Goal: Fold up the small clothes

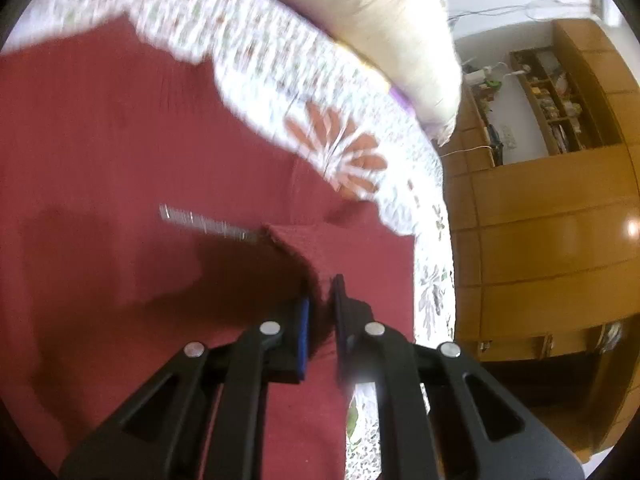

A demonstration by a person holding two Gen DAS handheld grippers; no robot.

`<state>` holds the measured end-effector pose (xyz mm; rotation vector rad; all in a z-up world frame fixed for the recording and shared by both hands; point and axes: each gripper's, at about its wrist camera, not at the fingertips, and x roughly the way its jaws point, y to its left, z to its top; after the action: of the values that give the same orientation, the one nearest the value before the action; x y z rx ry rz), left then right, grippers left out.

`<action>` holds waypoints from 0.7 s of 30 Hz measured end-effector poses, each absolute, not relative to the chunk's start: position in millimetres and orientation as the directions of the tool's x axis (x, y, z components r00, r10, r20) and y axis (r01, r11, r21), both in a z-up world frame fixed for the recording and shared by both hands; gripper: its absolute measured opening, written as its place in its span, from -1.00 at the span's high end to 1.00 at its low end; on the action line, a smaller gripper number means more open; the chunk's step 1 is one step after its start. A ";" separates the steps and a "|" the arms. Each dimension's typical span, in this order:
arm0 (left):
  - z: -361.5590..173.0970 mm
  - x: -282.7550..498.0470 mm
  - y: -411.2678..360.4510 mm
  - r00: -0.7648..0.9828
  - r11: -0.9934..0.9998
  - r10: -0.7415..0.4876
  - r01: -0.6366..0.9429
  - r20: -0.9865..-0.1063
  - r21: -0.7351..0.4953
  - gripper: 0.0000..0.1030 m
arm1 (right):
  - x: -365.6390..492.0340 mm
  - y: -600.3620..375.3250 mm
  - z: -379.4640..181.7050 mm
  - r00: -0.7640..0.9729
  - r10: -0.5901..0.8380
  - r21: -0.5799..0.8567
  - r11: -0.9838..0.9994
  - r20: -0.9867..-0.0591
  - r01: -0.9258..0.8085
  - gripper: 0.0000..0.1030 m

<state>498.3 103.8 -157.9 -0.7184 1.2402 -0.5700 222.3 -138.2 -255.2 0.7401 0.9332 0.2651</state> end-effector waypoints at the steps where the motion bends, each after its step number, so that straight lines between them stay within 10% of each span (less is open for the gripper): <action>1: -149.4 503.9 111.6 0.251 0.663 -0.726 0.011 -0.639 -0.749 0.84 | 222.3 -136.4 -254.5 0.584 0.510 0.678 0.729 -0.632 0.097 -0.13; 21: -159.9 515.1 304.4 0.359 0.755 -0.583 -0.092 -0.729 -0.650 0.86 | 233.4 -96.7 -241.0 0.533 0.523 0.641 0.766 -0.665 0.047 -0.29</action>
<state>515.1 304.4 -159.9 -0.6766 1.1802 -0.3495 233.4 -96.7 -241.0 0.6590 0.9812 0.3093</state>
